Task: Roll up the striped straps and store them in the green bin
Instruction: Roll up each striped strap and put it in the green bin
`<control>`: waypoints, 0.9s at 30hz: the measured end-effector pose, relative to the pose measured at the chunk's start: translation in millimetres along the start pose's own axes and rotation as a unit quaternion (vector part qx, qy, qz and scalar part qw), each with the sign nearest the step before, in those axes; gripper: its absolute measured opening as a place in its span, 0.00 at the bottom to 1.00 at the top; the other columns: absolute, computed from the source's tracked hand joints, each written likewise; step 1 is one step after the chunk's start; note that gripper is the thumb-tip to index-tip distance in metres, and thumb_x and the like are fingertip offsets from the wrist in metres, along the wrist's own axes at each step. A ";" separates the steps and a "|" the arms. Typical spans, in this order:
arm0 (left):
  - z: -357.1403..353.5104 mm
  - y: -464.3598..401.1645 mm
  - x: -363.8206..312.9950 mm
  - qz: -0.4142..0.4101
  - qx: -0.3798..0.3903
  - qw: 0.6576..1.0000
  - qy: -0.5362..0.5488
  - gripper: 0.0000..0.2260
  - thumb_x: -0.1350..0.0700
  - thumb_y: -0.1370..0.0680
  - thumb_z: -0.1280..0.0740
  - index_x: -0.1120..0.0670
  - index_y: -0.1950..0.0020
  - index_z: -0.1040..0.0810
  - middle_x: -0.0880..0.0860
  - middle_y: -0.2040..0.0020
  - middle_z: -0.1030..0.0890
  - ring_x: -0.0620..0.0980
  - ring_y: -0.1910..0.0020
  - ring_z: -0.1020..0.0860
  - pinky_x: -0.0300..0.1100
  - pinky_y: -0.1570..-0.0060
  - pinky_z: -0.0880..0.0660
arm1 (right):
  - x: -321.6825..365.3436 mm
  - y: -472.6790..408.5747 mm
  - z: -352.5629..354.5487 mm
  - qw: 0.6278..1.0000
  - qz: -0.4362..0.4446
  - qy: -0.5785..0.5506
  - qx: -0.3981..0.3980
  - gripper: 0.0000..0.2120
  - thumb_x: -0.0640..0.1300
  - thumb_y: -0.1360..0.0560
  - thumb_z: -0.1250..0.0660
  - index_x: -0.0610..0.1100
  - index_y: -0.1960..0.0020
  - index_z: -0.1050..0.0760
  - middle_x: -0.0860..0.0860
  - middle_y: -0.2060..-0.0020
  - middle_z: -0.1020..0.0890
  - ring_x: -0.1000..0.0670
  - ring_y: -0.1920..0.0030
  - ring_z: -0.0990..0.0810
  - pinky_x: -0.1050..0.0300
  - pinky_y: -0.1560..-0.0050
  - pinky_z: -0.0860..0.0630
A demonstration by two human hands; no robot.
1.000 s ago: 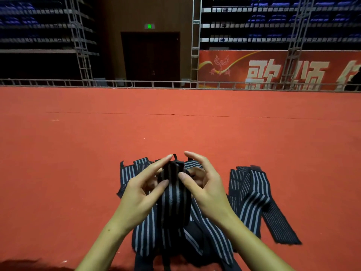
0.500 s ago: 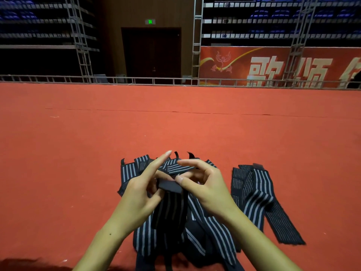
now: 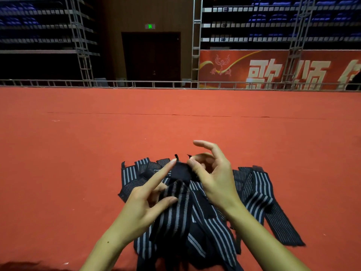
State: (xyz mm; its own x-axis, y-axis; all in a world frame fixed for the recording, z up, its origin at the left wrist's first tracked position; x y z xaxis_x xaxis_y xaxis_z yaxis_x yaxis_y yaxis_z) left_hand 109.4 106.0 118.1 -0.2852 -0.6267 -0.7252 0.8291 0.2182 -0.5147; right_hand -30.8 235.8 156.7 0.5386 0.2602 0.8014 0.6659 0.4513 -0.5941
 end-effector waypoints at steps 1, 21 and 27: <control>-0.6 0.1 -1.6 -0.008 0.000 1.000 -0.002 0.35 0.56 0.18 0.27 0.33 0.16 0.37 0.52 0.62 0.29 0.56 0.65 0.37 0.46 0.61 0.34 | 0.2 0.0 -0.9 1.000 0.004 0.009 0.000 0.19 0.40 0.19 0.25 0.54 0.32 0.23 0.51 0.56 0.14 0.53 0.54 0.15 0.59 0.52 0.21; 99.4 3.8 100.4 0.093 -0.233 0.957 0.144 0.29 0.63 0.28 0.24 0.48 0.27 0.20 0.42 0.32 0.16 0.45 0.43 0.13 0.41 0.44 0.16 | -174.4 -26.8 -7.1 0.952 -0.088 0.274 0.109 0.20 0.44 0.17 0.30 0.53 0.27 0.27 0.62 0.52 0.15 0.60 0.51 0.17 0.57 0.49 0.21; 97.1 -2.8 135.1 0.111 -0.218 0.959 0.141 0.30 0.63 0.27 0.23 0.44 0.27 0.19 0.45 0.30 0.16 0.53 0.42 0.12 0.44 0.45 0.15 | -230.0 -55.3 -86.8 0.897 -0.036 0.382 0.218 0.26 0.52 0.18 0.29 0.57 0.23 0.35 0.59 0.42 0.19 0.51 0.38 0.23 0.48 0.41 0.22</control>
State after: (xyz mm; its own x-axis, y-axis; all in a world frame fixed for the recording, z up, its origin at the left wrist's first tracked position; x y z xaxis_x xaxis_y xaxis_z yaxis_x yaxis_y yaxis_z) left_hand 115.2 -51.9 66.0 -0.2951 -0.3149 -0.9021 0.6225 0.6530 -0.4315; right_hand -146.7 76.9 -0.9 0.8096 -0.3698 0.4559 0.5383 0.7776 -0.3250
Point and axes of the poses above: each hand's wrist, its own y-axis away from the middle knuckle, its own z-axis out of the back of the hand, x = y × z, the point moved 10 cm from there along -y, towards the middle knuckle
